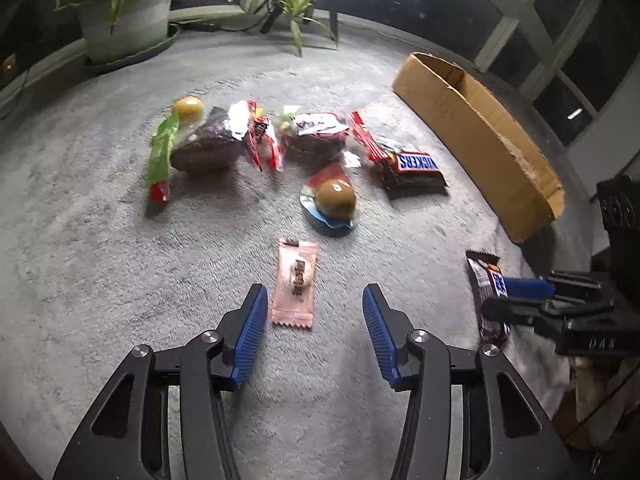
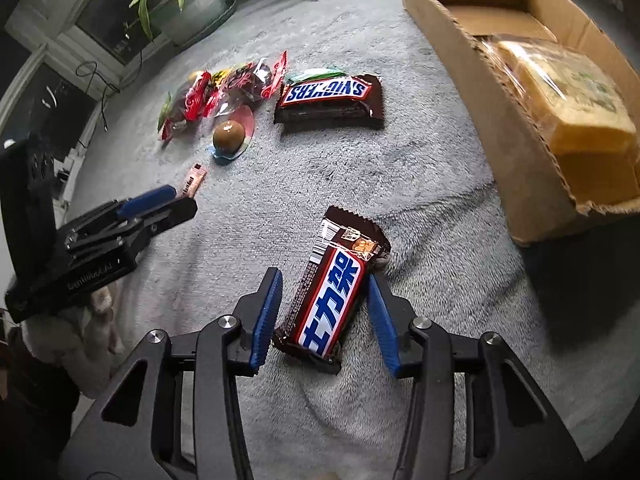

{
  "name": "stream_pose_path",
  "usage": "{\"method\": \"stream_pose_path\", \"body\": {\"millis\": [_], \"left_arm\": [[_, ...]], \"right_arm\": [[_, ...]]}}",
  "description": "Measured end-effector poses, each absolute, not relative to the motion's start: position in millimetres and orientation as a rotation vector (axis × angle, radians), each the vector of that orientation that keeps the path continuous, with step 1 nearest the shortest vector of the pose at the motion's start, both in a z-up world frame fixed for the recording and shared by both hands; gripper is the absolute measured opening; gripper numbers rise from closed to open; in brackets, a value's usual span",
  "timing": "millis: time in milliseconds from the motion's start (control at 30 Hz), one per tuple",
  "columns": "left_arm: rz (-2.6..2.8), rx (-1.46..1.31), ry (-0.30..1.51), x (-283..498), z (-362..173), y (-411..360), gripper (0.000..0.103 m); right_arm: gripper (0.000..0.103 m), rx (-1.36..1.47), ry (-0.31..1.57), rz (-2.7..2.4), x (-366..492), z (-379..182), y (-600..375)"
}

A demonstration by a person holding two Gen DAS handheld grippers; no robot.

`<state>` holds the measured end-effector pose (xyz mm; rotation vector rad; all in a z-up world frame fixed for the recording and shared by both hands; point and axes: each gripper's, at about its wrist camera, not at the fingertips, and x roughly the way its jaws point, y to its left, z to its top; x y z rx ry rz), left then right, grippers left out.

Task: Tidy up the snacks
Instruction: 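Grasp the Snickers bar with the right tool while the left tool grasps the pink packet, then carry the Snickers bar and pink packet into the box and release both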

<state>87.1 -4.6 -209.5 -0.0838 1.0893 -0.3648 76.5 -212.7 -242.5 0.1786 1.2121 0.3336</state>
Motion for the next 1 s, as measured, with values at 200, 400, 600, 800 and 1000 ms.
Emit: {"method": "stream_pose_path", "body": {"millis": [200,400,600,800,1000], "left_arm": [[-0.312,-0.029,1.073,91.2,-211.3,-13.4,0.036],[-0.286,0.031,1.056,90.0,-213.7,-13.8,0.019],[-0.285,0.036,1.045,84.1,-212.9,-11.1,0.018],[-0.288,0.026,1.038,80.4,-211.2,-15.2,0.018],[-0.295,-0.043,1.014,78.2,-198.8,-11.1,0.018]], "right_arm": [[0.039,0.053,1.205,0.328,76.6,-241.1,-199.2],[0.035,-0.037,1.194,0.341,71.3,-240.1,-194.3],[0.033,-0.036,1.187,0.349,69.7,-239.5,-195.0],[0.032,-0.011,1.173,0.358,68.4,-238.1,-196.7],[0.032,0.049,1.117,0.377,65.5,-215.0,-209.5]]}}
